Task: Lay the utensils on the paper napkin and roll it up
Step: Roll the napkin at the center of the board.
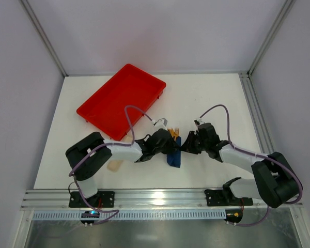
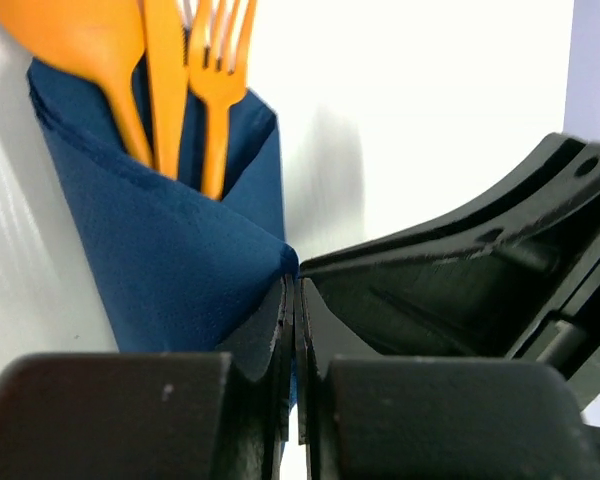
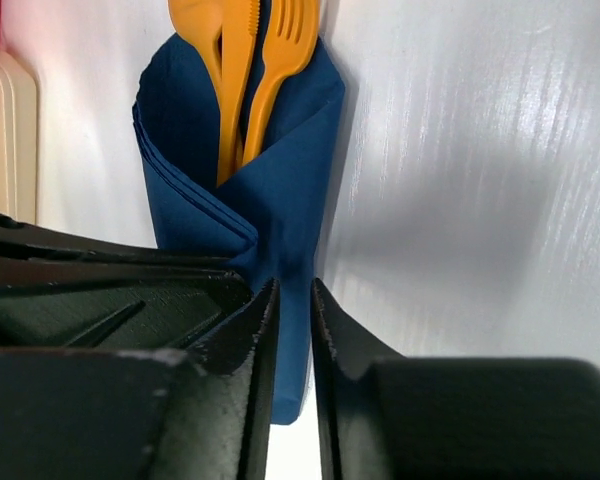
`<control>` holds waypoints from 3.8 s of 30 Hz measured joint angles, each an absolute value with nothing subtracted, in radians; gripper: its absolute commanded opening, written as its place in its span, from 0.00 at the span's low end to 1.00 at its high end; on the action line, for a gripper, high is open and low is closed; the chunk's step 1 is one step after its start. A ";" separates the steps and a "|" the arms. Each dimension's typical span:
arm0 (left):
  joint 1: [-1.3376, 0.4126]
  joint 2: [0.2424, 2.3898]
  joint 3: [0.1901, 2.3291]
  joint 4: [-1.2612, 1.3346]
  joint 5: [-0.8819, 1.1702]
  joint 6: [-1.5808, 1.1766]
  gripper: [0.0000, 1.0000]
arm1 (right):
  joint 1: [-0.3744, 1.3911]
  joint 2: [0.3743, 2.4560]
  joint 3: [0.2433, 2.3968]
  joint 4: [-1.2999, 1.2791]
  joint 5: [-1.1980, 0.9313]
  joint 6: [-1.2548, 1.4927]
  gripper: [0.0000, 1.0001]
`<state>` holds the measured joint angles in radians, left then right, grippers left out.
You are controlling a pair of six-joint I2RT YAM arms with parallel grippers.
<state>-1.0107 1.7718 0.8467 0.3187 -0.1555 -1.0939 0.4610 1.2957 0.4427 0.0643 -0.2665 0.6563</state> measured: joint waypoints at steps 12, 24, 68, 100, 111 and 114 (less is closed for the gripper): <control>-0.989 1.779 0.898 0.287 -0.117 -1.094 0.02 | 0.486 1.195 0.431 -0.004 -0.206 0.625 0.22; -0.979 1.791 0.915 0.289 -0.088 -1.095 0.00 | 0.487 1.362 0.473 0.065 -0.211 0.611 0.21; -0.946 1.963 1.255 -0.067 -0.072 -1.170 0.01 | 0.445 1.385 0.499 0.077 -0.122 0.539 0.19; -0.796 1.982 1.082 0.176 0.123 -1.150 0.00 | 0.597 1.151 0.376 0.193 -0.178 0.715 0.40; -0.795 1.997 1.070 0.233 0.150 -1.168 0.01 | 0.634 1.272 0.424 0.258 -0.086 0.801 0.41; -0.795 1.998 1.070 0.233 0.150 -1.171 0.01 | 0.634 1.300 0.436 0.275 -0.076 0.805 0.39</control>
